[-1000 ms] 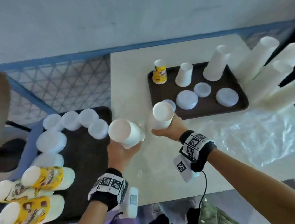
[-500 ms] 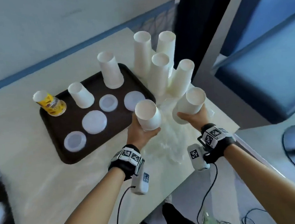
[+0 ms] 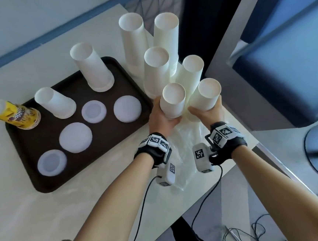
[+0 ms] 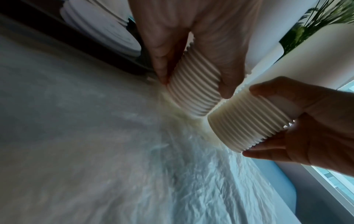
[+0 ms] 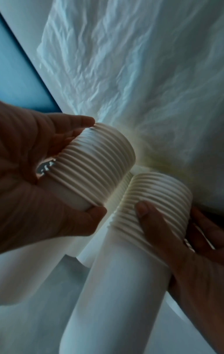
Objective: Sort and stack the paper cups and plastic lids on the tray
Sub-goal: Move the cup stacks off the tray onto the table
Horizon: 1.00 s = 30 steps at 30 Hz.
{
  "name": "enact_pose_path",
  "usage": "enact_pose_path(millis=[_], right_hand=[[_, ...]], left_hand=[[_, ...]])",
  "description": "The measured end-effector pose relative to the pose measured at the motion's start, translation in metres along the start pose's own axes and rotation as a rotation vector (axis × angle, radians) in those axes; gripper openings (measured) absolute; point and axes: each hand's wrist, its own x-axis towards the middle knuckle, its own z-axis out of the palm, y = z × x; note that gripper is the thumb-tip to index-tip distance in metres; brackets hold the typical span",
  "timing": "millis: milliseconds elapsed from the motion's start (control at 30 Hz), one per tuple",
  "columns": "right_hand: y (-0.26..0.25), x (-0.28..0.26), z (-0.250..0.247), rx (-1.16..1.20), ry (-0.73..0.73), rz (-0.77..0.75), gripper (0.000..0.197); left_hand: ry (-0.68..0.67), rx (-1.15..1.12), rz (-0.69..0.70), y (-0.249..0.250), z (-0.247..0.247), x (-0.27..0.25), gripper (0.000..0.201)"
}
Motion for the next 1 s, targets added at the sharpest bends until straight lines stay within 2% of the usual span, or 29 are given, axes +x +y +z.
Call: enact_pose_path(millis=[200,300,367,433,500,600,733,867,1000], right_hand=[[0.006,0.001,0.001,0.001,-0.020,0.012,0.075],[0.012,-0.008,-0.002,-0.003,-0.028,0.018,0.086],[0.018,-0.022,-0.006,0.060,0.017,0.039,0.093],[0.027,-0.047,-0.008,0.077,0.077,0.055,0.084],[0.033,-0.079,0.001,0.057,0.056,0.037,0.067],[0.026,-0.122,0.039,0.009,-0.205,-0.070,0.045],[-0.017,-0.185,0.118,-0.121,-0.553,-0.289,0.021],[-0.057,-0.271,0.193,-0.225,-0.775,-0.506,0.020],[-0.069,-0.375,0.259,-0.274,-1.029,-0.648,0.014]], left_hand=[[0.029,-0.001,0.012,-0.007,0.009,-0.001,0.081],[0.012,0.004,0.040,-0.009,0.003,-0.008,0.088],[0.011,0.008,0.054,-0.010,-0.009,-0.017,0.089],[0.025,0.021,0.056,-0.012,-0.029,-0.032,0.081],[0.047,0.005,0.056,-0.018,-0.058,-0.050,0.067],[0.136,-0.019,0.051,-0.034,-0.113,-0.083,0.052],[0.357,-0.031,0.023,-0.057,-0.201,-0.145,0.041],[0.650,0.034,-0.037,-0.081,-0.289,-0.222,0.032],[0.895,0.038,-0.173,-0.115,-0.363,-0.309,0.027]])
